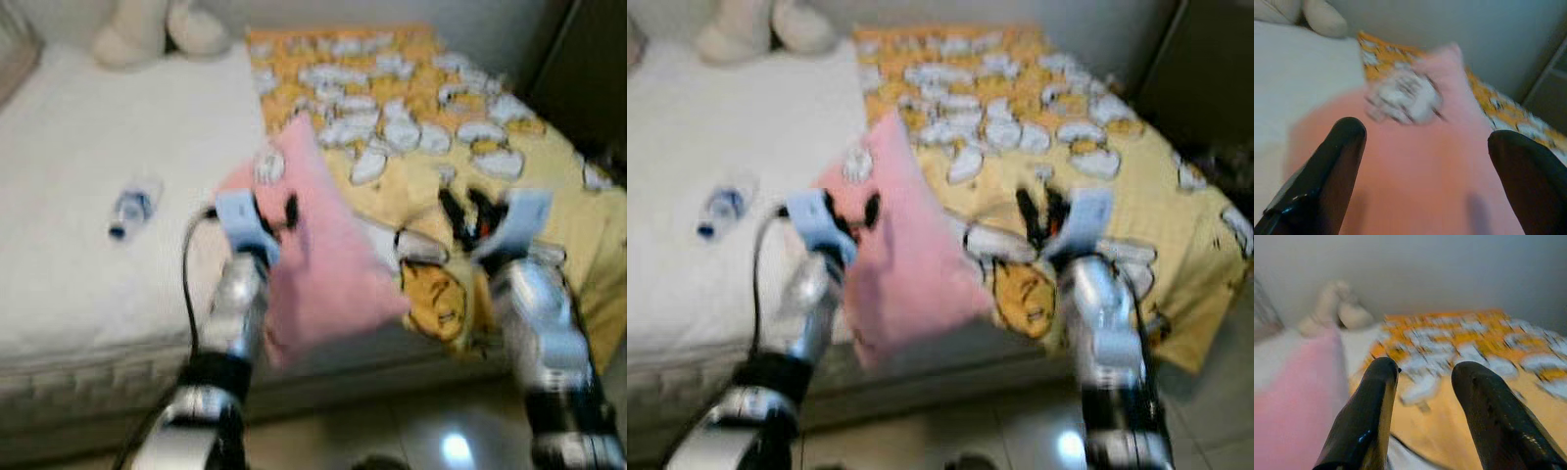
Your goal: Clean up the room
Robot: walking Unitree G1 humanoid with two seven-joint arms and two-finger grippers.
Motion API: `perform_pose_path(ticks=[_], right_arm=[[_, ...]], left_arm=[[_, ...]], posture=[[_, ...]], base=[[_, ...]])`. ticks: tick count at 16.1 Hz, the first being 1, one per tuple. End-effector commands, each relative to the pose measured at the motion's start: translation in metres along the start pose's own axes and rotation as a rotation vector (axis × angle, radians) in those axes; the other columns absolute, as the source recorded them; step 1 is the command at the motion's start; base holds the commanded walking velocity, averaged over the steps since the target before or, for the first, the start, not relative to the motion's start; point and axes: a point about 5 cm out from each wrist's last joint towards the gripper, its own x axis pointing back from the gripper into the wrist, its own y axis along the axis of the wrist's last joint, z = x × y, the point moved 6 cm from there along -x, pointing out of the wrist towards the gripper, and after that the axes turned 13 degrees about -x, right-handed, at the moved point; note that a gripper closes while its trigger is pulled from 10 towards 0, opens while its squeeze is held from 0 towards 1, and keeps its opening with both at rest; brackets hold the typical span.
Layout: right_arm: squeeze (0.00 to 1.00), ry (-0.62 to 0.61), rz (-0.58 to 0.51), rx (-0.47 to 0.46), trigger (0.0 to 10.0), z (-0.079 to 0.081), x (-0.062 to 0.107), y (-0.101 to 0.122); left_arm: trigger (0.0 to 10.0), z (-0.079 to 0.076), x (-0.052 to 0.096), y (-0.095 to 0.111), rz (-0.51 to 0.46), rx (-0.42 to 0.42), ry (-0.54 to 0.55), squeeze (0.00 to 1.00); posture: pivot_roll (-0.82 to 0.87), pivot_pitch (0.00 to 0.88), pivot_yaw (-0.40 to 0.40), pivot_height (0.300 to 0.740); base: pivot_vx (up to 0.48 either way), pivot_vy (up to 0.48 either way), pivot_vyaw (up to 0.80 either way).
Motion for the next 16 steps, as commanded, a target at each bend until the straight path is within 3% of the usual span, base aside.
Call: perform_pose_path(ticks=[1, 2, 4, 6, 7, 10, 11, 14, 16], right_arm=[[0.0, 0.051, 0.002, -0.047, 10.0, 0.012, -0.006, 0.006], [0.0, 0.083, 0.017, -0.076, 10.0, 0.017, -0.012, 0.007], [0.0, 0.126, 0.114, -0.118, 10.0, 0.021, -0.018, -0.016], [0.0, 0.076, 0.218, -0.14, 10.0, 0.009, -0.018, -0.048], [0.0, 0.053, 0.229, -0.13, 10.0, 0.004, -0.018, -0.052], [0.0, 0.011, 0.22, -0.051, 10.0, -0.011, -0.014, -0.049], [0.0, -0.024, 0.215, -0.045, 10.0, -0.023, -0.011, -0.05], [0.0, -0.035, 0.253, -0.07, 10.0, -0.031, -0.011, -0.065], [0.0, -0.013, 0.304, -0.104, 10.0, -0.024, -0.012, -0.08]], left_arm=[[10.0, 0.015, 0.0, -0.011, 0.055, 0.026, 0.05, 0.0], [10.0, 0.018, -0.002, -0.015, 0.085, 0.044, 0.059, 0.0], [10.0, 0.022, -0.002, -0.027, 0.146, 0.067, 0.06, 0.0], [10.0, 0.022, 0.003, -0.052, 0.25, 0.128, 0.027, 0.0], [10.0, 0.02, 0.004, -0.059, 0.278, 0.163, 0.011, 0.0], [10.0, 0.019, -0.001, -0.051, 0.24, 0.229, 0.001, 0.0], [10.0, 0.018, -0.002, -0.053, 0.239, 0.247, 0.008, 0.0], [10.0, 0.014, -0.002, -0.06, 0.272, 0.271, 0.035, 0.0], [10.0, 0.006, -0.002, -0.066, 0.301, 0.313, 0.052, 0.0]], posture=[[-0.13, 0.0, -0.011, 0.719], [-0.13, 0.0, -0.014, 0.719], [-0.14, 0.0, -0.02, 0.719], [-0.12, 0.0, -0.04, 0.719], [-0.12, 0.0, -0.045, 0.719], [-0.13, 0.0, -0.061, 0.719], [-0.14, 0.022, -0.071, 0.719], [-0.15, 0.081, -0.09, 0.719], [-0.16, 0.14, -0.098, 0.719]], base=[[0.0, 0.0, 0.0], [0.0, 0.0, 0.0], [0.0, 0.0, 0.0], [0.0, 0.0, 0.0], [0.0, 0.0, 0.0], [0.0, 0.0, 0.0], [0.0, 0.0, 0.0], [0.0, 0.0, 0.0], [0.0, 0.0, 0.0]])
